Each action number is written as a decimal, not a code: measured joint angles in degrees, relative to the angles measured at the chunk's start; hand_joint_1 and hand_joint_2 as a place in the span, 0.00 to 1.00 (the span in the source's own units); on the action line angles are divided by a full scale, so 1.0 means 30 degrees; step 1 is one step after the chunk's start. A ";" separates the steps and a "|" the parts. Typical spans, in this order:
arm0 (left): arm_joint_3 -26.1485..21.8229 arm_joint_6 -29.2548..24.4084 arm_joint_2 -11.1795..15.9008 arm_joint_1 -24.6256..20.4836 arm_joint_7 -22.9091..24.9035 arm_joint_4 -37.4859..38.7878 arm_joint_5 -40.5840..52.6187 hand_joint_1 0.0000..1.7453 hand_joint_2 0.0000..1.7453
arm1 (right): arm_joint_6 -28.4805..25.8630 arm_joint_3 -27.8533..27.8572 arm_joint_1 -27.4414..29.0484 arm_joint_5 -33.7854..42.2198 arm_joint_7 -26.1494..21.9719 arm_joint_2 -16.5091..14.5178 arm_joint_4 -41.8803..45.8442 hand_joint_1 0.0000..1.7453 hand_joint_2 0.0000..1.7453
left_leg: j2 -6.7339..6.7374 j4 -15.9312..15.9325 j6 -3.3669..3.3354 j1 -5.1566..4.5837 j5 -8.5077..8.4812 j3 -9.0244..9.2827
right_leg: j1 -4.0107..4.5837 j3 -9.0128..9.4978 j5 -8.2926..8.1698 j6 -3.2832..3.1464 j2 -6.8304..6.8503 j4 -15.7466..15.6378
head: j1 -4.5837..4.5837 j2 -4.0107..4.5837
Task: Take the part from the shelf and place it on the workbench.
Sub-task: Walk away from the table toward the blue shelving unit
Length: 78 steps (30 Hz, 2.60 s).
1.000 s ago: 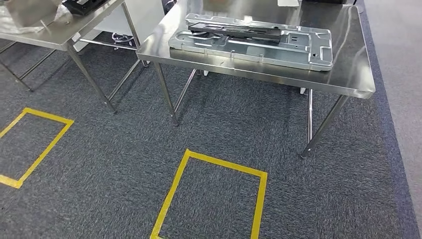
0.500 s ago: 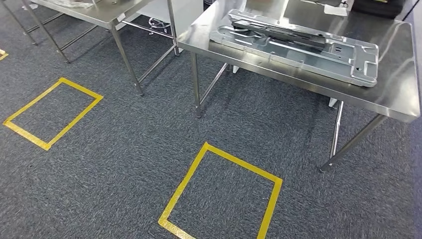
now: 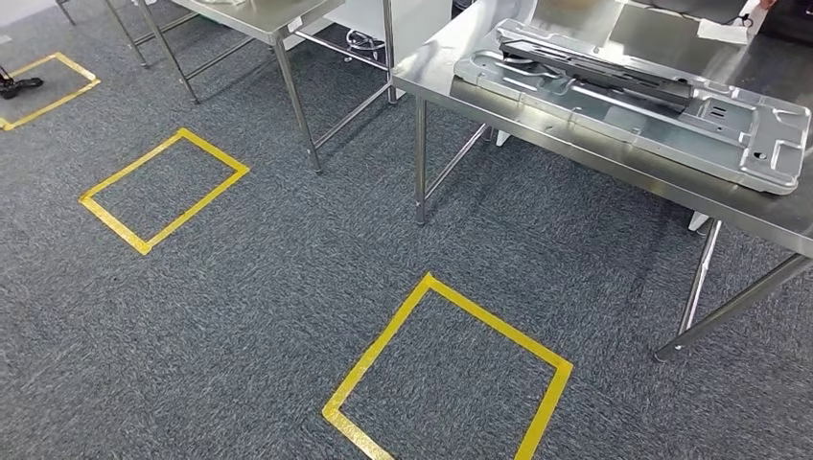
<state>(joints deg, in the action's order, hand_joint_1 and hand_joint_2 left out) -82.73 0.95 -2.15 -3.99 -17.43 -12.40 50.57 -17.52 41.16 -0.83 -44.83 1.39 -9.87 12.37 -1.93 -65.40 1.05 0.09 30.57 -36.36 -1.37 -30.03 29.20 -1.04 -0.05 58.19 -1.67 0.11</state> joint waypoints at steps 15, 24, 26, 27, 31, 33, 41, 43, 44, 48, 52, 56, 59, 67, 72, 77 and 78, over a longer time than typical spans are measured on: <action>0.0000 -0.0013 0.0109 0.0022 0.0306 0.0002 0.0082 0.00 0.00 | 0.0432 0.0000 0.0058 -0.0280 -0.0460 -0.0484 0.0007 0.00 0.00 | 0.0887 0.2968 -0.0807 0.0031 -0.1478 0.1729 | 0.0009 -0.0387 0.1349 0.1019 0.0819 0.1562 | 0.0059 0.0000; 0.0006 -0.0036 0.0053 -0.0067 0.0512 0.0007 0.0375 0.00 0.00 | 0.0714 0.0346 0.0460 -0.0247 -0.0256 -0.0492 0.0020 0.00 0.00 | -0.1252 0.2713 -0.0890 -0.0269 -0.1530 0.1477 | 0.0292 -0.0428 -0.0277 0.0305 -0.1367 0.0286 | 0.0066 0.0000; 0.0013 -0.0029 0.0027 -0.0071 0.0468 0.0011 0.0425 0.00 0.00 | 0.0820 0.0463 0.0459 -0.0235 -0.0256 -0.0488 0.0071 0.00 0.00 | -0.1600 0.2696 -0.0685 -0.0227 -0.1557 0.1323 | 0.0351 -0.0329 -0.0293 0.0232 -0.1277 -0.0048 | 0.0064 0.0000; 0.0015 -0.0031 0.0057 -0.0059 0.0437 0.0011 0.0450 0.00 0.00 | 0.0911 0.0532 0.0455 -0.0229 -0.0262 -0.0492 0.0107 0.00 0.00 | -0.1640 0.2675 -0.0594 -0.0202 -0.1563 0.1277 | 0.0322 -0.0279 -0.0345 0.0165 -0.1027 -0.0135 | 0.0070 0.0000; 0.0033 -0.0049 0.0118 -0.0136 0.0430 0.0016 0.0534 0.00 0.00 | 0.1180 0.0809 0.0589 -0.0222 -0.0327 -0.0488 0.0215 0.00 0.00 | 0.0062 0.0121 -0.0170 -0.0099 -0.0027 0.0092 | 0.0190 -0.0003 -0.0454 -0.0148 0.0011 -0.0523 | -0.0056 0.0000; 0.0044 -0.0075 0.0133 -0.0195 0.0497 0.0016 0.0570 0.00 0.00 | 0.1251 0.0940 0.0657 -0.0275 -0.0411 -0.0484 0.0242 0.00 0.00 | 0.0348 -0.2133 0.0101 0.0145 0.0921 -0.1039 | 0.0184 0.0000 -0.0397 -0.0136 0.0585 -0.0512 | -0.0078 0.0000; 0.0075 -0.0148 0.0162 -0.0184 0.0578 0.0024 0.0727 0.00 0.00 | 0.1492 0.1430 0.0629 -0.0528 -0.0620 -0.0390 0.0410 0.00 0.00 | 0.1613 0.2527 0.0120 0.0344 -0.1324 0.1392 | 0.0116 0.0437 0.0093 0.0810 0.2228 -0.0350 | -0.0035 0.0000; 0.0080 -0.0388 0.0197 -0.0119 0.0576 0.0024 0.0739 0.00 0.00 | 0.1629 0.1547 0.0543 -0.0709 -0.0759 -0.0377 0.0455 0.00 0.00 | 0.1207 0.2604 -0.0193 0.0304 -0.1363 0.1408 | 0.0002 0.0558 0.0236 0.1067 0.2253 -0.0315 | 0.0000 0.0000; 0.0086 -0.0549 0.0208 -0.0100 0.0520 0.0024 0.0765 0.00 0.00 | 0.1694 0.1627 0.0533 -0.0812 -0.0868 -0.0357 0.0475 0.00 0.00 | 0.1018 0.2672 -0.0351 0.0305 -0.1409 0.1443 | -0.0059 0.0460 0.0543 0.1137 0.1887 0.0034 | 0.0015 0.0000; 0.0235 -0.0891 0.0175 -0.0129 -0.0316 0.0020 0.1166 0.00 0.00 | 0.1727 0.1996 0.0643 -0.0974 -0.1394 -0.0299 0.0510 0.00 0.00 | 0.0209 0.2756 -0.0752 0.0159 -0.1486 0.1463 | -0.0006 -0.1788 0.2736 0.1033 0.0183 0.4529 | 0.0062 0.0000; 0.0601 -0.1113 -0.0158 -0.0085 -0.1350 0.0016 0.1581 0.00 0.00 | 0.1659 0.2401 0.0648 -0.0969 -0.1763 -0.0219 0.0603 0.00 0.00 | -0.0912 0.2744 -0.0859 -0.0109 -0.1431 0.1646 | 0.0276 -0.1575 0.0711 0.0543 -0.0335 0.2932 | 0.0060 0.0000; 0.0876 -0.0891 -0.0616 -0.0073 -0.1867 0.0005 0.1714 0.00 0.00 | 0.1683 0.2732 0.0612 -0.1028 -0.1983 -0.0080 0.0699 0.00 0.00 | -0.1826 0.2718 -0.0643 -0.0085 -0.1409 0.1526 | 0.0465 -0.0451 -0.0415 -0.0010 -0.1476 -0.0002 | 0.0049 0.0000; 0.1020 -0.0643 -0.0694 0.0080 -0.1958 -0.0013 0.1716 0.00 0.00 | 0.1770 0.2821 0.0516 -0.1227 -0.1906 -0.0096 0.0728 0.00 0.00 | -0.1644 0.2535 -0.0371 -0.0069 -0.1254 0.1382 | 0.0397 -0.0091 -0.0593 -0.0167 -0.0732 -0.0598 | 0.0026 0.0000; 0.1184 -0.0419 -0.0736 0.0142 -0.1960 -0.0049 0.2022 0.00 0.00 | 0.2091 0.3281 0.0600 -0.1459 -0.1429 -0.0144 0.0727 0.00 0.00 | 0.0809 -0.0382 0.0670 0.0700 -0.0520 -0.0193 | 0.0119 0.0506 -0.0216 0.0126 0.1463 -0.0811 | -0.0069 0.0000; 0.1333 -0.0432 -0.0898 0.0173 -0.1912 -0.0120 0.2179 0.00 0.00 | 0.2142 0.3619 0.0510 -0.1603 -0.1278 -0.0173 0.0745 0.00 0.00 | 0.1402 0.2223 0.0207 0.0654 -0.1442 0.1039 | 0.0065 0.0765 0.0370 0.0888 0.2233 -0.0365 | 0.0093 0.0000; 0.1472 -0.0422 -0.0803 0.0200 -0.1927 -0.0266 0.2362 0.00 0.00 | 0.2249 0.3783 0.0492 -0.1623 -0.1220 -0.0335 0.0738 0.00 0.00 | 0.0483 0.2307 -0.0468 0.0421 -0.1485 0.1029 | -0.0109 -0.0511 0.2239 0.0950 0.0483 0.2496 | 0.0266 0.0000; 0.1508 -0.0412 -0.0800 0.0189 -0.1933 -0.0282 0.2380 0.00 0.00 | 0.2298 0.3830 0.0525 -0.1624 -0.1220 -0.0357 0.0738 0.00 0.00 | 0.0263 0.2307 -0.0546 0.0315 -0.1482 0.1017 | -0.0028 -0.1274 0.2760 0.0832 0.0288 0.3866 | 0.0277 0.0000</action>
<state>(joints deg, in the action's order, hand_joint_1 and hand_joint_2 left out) -78.20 -0.29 -4.55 -3.42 -23.23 -13.25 57.71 -10.62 52.65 0.75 -49.71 -2.27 -10.94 14.58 -1.14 -58.48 -0.59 1.04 26.13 -33.30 -1.46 -33.85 37.48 1.46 0.81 69.79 -0.84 0.11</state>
